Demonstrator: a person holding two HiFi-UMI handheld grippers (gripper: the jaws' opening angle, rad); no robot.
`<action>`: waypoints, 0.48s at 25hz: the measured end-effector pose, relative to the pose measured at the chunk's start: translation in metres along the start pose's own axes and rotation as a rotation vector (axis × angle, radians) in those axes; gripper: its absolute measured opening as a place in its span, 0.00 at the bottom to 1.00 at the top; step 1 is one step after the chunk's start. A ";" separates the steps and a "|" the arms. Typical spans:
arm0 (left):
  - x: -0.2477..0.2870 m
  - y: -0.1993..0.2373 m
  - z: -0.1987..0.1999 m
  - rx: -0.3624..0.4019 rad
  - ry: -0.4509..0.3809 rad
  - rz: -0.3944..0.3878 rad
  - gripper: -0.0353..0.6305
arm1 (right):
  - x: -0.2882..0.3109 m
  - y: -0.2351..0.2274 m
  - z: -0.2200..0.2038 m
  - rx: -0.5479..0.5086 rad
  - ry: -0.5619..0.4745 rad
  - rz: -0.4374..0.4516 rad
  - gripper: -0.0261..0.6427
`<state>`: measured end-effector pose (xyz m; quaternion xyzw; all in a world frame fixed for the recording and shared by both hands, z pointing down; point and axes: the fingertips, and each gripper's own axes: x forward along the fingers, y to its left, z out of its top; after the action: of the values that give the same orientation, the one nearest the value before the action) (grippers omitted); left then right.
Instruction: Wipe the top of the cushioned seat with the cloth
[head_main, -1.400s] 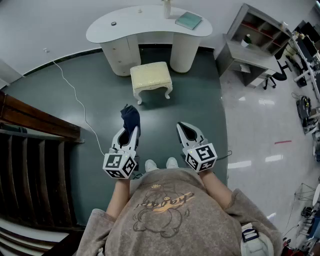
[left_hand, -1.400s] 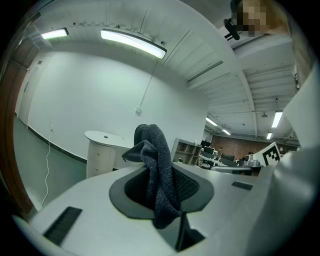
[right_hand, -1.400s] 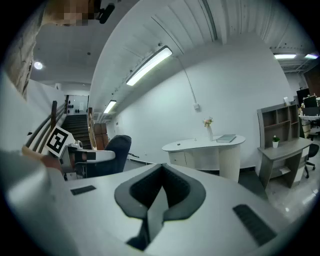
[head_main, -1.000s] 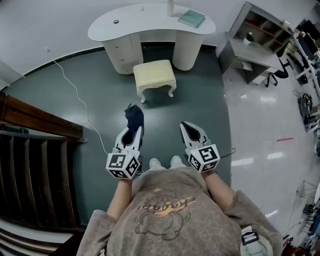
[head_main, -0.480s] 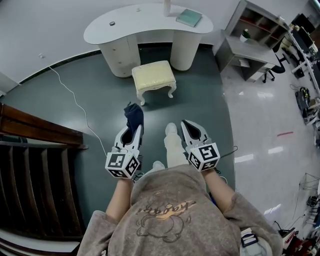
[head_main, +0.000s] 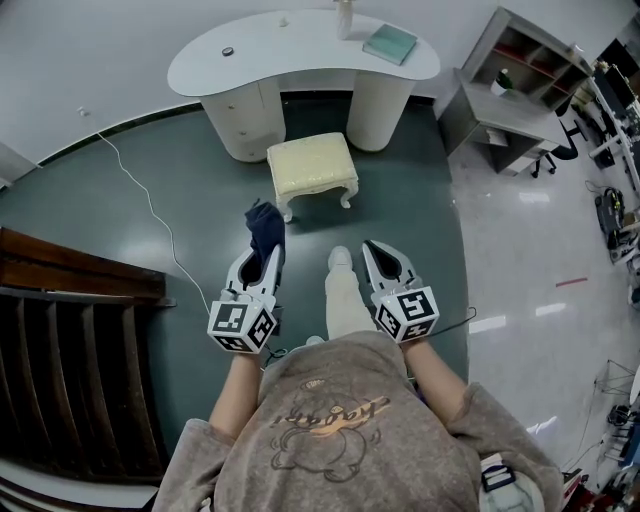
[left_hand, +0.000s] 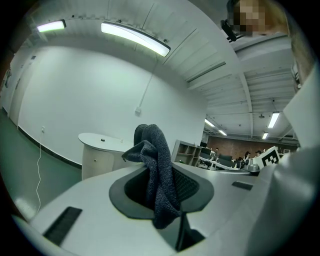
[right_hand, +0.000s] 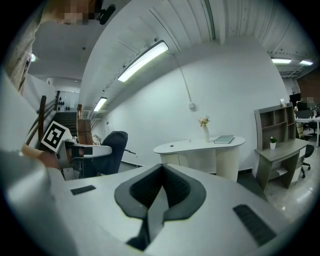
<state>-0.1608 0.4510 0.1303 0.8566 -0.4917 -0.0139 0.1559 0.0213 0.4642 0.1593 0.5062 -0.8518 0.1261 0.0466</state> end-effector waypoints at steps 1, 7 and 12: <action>0.009 0.005 0.003 -0.001 0.000 0.004 0.20 | 0.008 -0.007 0.003 -0.001 0.000 0.000 0.04; 0.074 0.032 0.018 -0.002 0.008 0.022 0.20 | 0.062 -0.060 0.021 0.000 0.012 -0.002 0.04; 0.133 0.049 0.035 -0.021 0.026 0.034 0.20 | 0.111 -0.103 0.049 -0.002 0.017 0.013 0.04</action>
<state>-0.1392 0.3061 0.1276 0.8465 -0.5040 -0.0054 0.1714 0.0599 0.3105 0.1523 0.4997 -0.8548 0.1298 0.0535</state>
